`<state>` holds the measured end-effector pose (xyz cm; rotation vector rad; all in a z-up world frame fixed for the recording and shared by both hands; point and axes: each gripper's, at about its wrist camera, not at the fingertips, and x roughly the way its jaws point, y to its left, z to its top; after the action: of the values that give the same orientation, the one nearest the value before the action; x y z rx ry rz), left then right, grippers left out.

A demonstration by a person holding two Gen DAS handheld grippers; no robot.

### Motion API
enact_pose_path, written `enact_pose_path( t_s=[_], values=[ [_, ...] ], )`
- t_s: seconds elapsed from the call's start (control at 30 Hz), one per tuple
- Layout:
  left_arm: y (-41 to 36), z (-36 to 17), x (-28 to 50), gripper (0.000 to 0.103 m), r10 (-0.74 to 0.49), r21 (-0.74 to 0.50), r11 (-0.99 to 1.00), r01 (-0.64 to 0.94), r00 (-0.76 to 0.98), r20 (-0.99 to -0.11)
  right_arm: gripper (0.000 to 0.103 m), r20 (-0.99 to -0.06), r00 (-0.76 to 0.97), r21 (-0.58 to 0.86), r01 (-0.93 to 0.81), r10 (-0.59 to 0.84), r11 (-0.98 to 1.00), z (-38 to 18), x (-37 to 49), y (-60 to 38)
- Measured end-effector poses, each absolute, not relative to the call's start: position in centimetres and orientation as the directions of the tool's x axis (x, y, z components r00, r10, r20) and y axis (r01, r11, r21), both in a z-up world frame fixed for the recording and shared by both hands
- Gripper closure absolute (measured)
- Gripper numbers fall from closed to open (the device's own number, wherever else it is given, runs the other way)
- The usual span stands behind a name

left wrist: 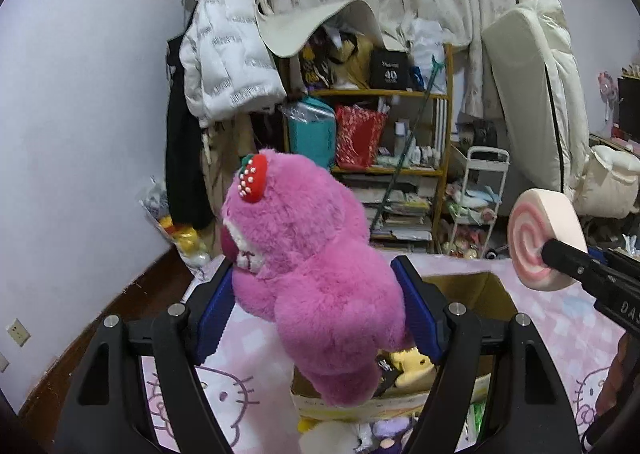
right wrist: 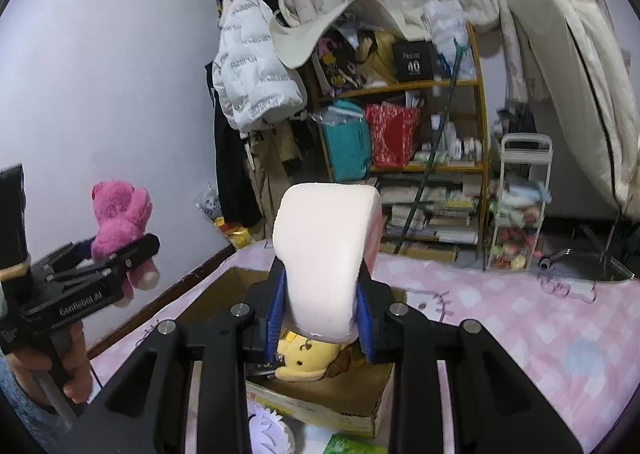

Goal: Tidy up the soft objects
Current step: 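Open the left tool over the box while the right tool releases the cream cushion inside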

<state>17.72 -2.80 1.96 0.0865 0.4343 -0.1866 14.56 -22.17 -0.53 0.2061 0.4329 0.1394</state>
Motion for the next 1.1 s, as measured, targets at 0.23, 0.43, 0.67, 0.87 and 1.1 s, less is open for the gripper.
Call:
enact_pose_path(
  t_s=[0.23,0.43,0.67,0.87,1.1],
  values=[
    [-2.8,-0.5,18.5,0.028,-0.173,0.023,0.977,0.21,0.859,-0.481,0.07,-0.46,0.865,0.26,-0.084,0.2,0.962,-3.1,15.6,-22.5],
    [-3.2,-1.6,19.1,0.027,-0.188,0.02,0.972,0.232,0.834,-0.519,0.069,-0.486,0.847,0.26,-0.097,0.217,0.961,-4.4,16.3,-22.0],
    [-4.0,-2.5,19.2,0.023,-0.207,0.033,0.963,0.266,0.817,-0.538,0.065,-0.523,0.818,0.272,-0.108,0.241,0.956,-6.1,17.3,-21.6],
    [-4.5,-2.8,18.8,0.022,-0.208,0.052,0.96,0.277,0.819,-0.535,0.061,-0.526,0.815,0.277,-0.109,0.245,0.955,-6.4,17.5,-21.6],
    [-4.5,-2.4,18.1,0.016,-0.194,0.069,0.961,0.266,0.832,-0.52,0.058,-0.535,0.804,0.3,-0.107,0.26,0.948,-6.9,17.7,-21.8]
  ],
)
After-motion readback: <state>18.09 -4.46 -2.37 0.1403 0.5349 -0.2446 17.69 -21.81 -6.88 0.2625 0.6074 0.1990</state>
